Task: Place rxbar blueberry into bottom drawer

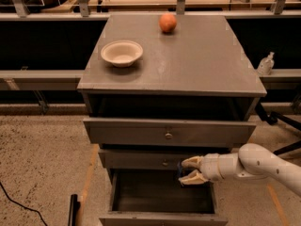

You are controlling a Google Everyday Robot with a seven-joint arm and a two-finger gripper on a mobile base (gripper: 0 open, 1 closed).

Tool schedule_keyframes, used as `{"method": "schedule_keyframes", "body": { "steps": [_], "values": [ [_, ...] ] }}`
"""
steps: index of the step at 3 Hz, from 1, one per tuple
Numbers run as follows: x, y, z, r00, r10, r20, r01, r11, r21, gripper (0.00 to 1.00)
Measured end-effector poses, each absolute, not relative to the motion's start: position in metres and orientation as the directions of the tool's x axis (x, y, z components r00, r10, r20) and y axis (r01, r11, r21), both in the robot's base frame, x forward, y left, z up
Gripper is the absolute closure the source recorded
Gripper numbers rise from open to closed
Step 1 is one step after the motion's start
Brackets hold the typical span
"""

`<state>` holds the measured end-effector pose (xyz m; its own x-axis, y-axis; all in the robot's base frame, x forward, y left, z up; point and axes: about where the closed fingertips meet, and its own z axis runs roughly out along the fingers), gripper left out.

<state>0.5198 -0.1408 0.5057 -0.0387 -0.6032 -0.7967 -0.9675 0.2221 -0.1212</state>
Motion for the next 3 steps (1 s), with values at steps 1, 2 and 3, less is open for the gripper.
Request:
{"method": "schedule_keyframes", "body": {
  "steps": [1, 2, 3],
  "values": [
    [0.518, -0.138, 0.493, -0.052, -0.568, -0.822, -0.965, 0.240, -0.105, 1.00],
    [0.523, -0.132, 0.440, -0.092, -0.558, -0.824, -0.968, 0.243, -0.056, 1.00],
    [0.524, -0.127, 0.382, -0.133, -0.551, -0.824, -0.970, 0.244, -0.007, 1.00]
  ]
}}
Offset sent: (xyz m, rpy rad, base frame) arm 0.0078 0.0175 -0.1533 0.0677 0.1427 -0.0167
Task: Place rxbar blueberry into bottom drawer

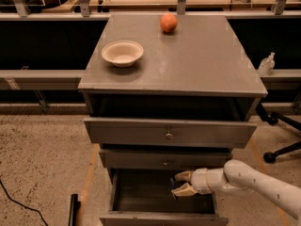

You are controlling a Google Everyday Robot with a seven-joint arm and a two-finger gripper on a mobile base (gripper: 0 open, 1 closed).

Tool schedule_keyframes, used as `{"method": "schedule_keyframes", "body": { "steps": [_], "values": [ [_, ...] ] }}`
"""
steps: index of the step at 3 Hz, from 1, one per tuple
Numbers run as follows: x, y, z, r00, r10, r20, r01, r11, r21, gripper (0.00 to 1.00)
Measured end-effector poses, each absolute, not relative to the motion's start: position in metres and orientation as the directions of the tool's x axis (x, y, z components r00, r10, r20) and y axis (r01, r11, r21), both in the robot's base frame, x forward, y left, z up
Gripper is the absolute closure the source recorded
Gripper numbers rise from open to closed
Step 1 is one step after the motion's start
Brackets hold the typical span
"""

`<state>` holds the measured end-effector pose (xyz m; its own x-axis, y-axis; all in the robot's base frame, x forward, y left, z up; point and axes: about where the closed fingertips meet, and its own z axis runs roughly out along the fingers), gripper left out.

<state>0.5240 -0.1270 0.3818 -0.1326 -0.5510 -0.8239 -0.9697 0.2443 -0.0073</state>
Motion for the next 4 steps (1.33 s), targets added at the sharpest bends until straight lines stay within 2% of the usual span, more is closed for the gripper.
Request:
{"method": "schedule_keyframes", "body": {
  "steps": [1, 4],
  "values": [
    [0.521, -0.127, 0.332, -0.174, -0.542, -0.822, -0.963, 0.268, 0.027, 0.86],
    [0.533, -0.112, 0.274, -0.183, -0.533, -0.826, -0.950, 0.311, 0.009, 0.16]
  ]
}}
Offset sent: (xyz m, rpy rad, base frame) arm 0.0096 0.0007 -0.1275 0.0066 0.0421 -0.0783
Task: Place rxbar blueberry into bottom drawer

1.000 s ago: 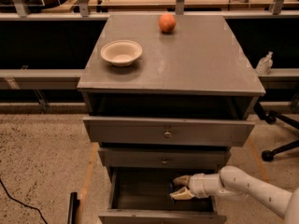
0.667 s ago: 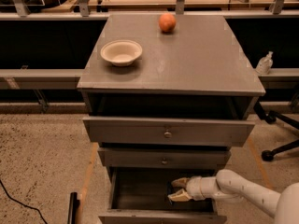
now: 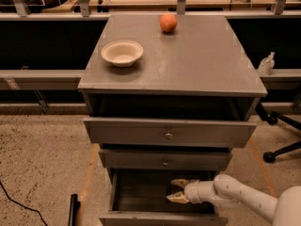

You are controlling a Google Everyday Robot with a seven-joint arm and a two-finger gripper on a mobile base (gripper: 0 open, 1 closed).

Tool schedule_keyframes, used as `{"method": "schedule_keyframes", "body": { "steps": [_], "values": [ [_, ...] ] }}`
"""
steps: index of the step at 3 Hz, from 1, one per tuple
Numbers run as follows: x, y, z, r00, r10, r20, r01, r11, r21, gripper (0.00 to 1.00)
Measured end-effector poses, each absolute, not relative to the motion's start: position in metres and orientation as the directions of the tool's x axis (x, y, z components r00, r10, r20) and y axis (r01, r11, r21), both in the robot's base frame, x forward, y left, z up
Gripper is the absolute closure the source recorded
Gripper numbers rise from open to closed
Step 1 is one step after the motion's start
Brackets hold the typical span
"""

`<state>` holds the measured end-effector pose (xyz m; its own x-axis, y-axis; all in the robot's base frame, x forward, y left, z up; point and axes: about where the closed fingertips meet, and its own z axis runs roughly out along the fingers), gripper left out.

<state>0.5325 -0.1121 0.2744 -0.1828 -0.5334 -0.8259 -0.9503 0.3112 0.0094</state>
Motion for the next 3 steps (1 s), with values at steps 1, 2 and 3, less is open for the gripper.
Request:
{"method": "schedule_keyframes", "body": {
  "steps": [1, 2, 3],
  "values": [
    [0.532, -0.116, 0.289, -0.195, -0.507, -0.840, -0.940, 0.342, 0.012, 0.12],
    [0.527, -0.130, 0.313, -0.217, -0.483, -0.848, -0.924, 0.382, 0.019, 0.34],
    [0.513, -0.156, 0.365, -0.234, -0.453, -0.860, -0.898, 0.439, 0.013, 0.58]
  ]
}}
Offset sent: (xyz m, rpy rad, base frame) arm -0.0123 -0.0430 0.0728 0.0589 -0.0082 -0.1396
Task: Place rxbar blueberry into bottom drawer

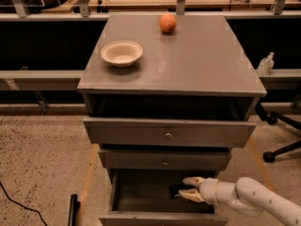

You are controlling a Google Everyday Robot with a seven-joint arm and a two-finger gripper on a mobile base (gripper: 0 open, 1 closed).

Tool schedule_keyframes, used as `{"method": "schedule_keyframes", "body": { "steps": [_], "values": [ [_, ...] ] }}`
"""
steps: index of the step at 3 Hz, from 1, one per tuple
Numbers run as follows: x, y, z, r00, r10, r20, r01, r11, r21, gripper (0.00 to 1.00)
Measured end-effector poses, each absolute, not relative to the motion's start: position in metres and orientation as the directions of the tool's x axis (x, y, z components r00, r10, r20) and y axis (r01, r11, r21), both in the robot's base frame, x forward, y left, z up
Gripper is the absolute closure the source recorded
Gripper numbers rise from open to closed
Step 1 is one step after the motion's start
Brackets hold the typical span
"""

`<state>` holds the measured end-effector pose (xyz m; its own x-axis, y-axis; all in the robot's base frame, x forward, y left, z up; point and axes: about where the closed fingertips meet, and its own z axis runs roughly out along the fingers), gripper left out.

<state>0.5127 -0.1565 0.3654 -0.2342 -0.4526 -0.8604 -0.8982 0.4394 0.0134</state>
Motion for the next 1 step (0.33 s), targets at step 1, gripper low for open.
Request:
{"method": "schedule_keyframes", "body": {
  "steps": [1],
  "values": [
    [0.4973, -0.1736, 0.4303, -0.249, -0.468, -0.848, -0.864, 0.502, -0.023, 0.81]
  ]
}}
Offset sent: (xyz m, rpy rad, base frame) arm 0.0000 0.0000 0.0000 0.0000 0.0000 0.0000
